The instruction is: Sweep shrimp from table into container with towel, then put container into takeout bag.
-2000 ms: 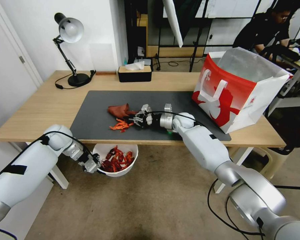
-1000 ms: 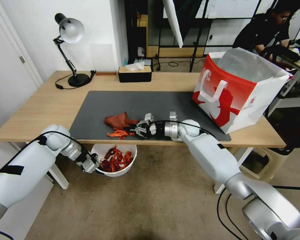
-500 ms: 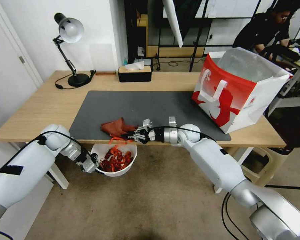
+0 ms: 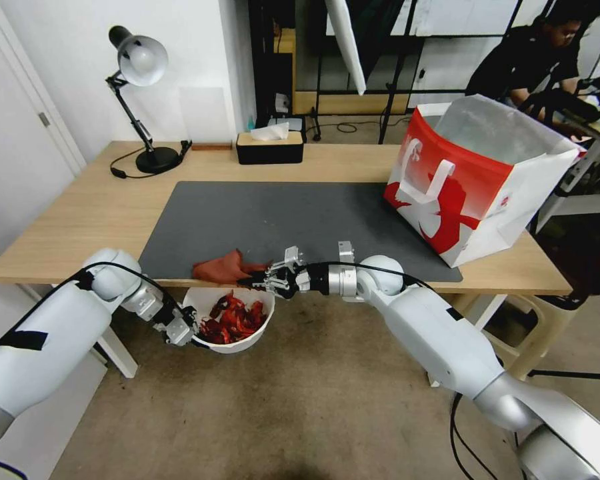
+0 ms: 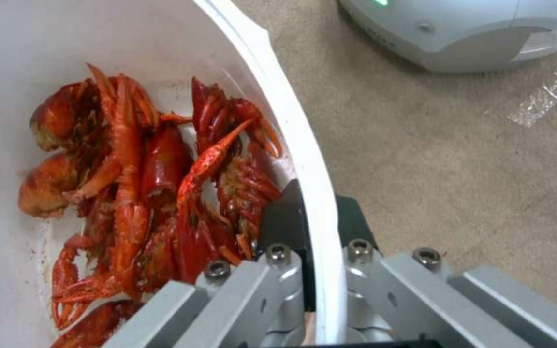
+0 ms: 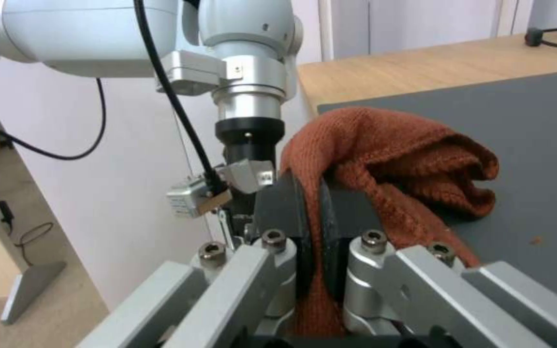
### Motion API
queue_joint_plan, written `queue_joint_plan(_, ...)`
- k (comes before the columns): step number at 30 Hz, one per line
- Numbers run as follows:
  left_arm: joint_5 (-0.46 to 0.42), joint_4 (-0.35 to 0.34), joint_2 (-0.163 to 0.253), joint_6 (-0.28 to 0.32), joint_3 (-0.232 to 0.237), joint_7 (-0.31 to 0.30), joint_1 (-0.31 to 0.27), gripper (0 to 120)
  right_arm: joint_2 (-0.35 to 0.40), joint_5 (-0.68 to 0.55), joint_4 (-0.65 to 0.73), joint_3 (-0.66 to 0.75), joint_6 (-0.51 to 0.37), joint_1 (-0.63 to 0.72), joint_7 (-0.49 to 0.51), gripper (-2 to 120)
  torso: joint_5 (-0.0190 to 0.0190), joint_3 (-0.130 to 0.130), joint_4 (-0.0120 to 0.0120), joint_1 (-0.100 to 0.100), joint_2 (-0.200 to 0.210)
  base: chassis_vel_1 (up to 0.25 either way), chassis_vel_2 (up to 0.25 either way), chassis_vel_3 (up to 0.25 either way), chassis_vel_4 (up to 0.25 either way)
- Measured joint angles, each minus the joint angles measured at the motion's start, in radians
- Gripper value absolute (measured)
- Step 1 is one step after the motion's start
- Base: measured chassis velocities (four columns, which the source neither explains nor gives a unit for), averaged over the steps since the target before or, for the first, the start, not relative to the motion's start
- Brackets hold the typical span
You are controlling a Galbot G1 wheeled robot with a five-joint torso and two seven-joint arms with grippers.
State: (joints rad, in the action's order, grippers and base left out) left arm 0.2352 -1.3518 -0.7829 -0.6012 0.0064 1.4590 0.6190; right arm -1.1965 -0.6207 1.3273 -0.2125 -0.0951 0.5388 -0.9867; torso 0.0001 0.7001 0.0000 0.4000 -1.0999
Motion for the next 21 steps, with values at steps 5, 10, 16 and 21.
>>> queue_joint_plan(5,0.000,-0.004,0.002,0.001,0.000,0.000,0.000,0,0.006,-0.007,0.019,0.002,-0.005,0.009,0.003,2,0.0000,0.000,-0.0001,0.000,0.000,0.000,0.000,0.000,0.000)
queue_joint_plan(10,0.000,-0.004,0.005,0.002,0.000,0.000,0.001,0,0.013,-0.018,0.040,0.003,-0.010,0.011,0.006,2,0.0000,0.000,0.0000,0.000,0.000,0.000,0.000,0.000,0.000)
queue_joint_plan(16,0.000,-0.004,0.006,0.002,-0.001,0.000,0.002,0,0.019,-0.030,0.059,0.008,-0.013,0.012,0.017,2,-0.0001,0.000,0.0000,0.000,0.000,0.000,0.000,0.000,0.000)
queue_joint_plan(21,-0.001,-0.005,0.007,0.003,-0.002,-0.001,0.001,0,0.015,-0.057,0.073,0.029,-0.020,0.011,0.032,2,-0.0001,0.000,-0.0001,0.000,0.000,0.000,0.000,0.000,0.000)
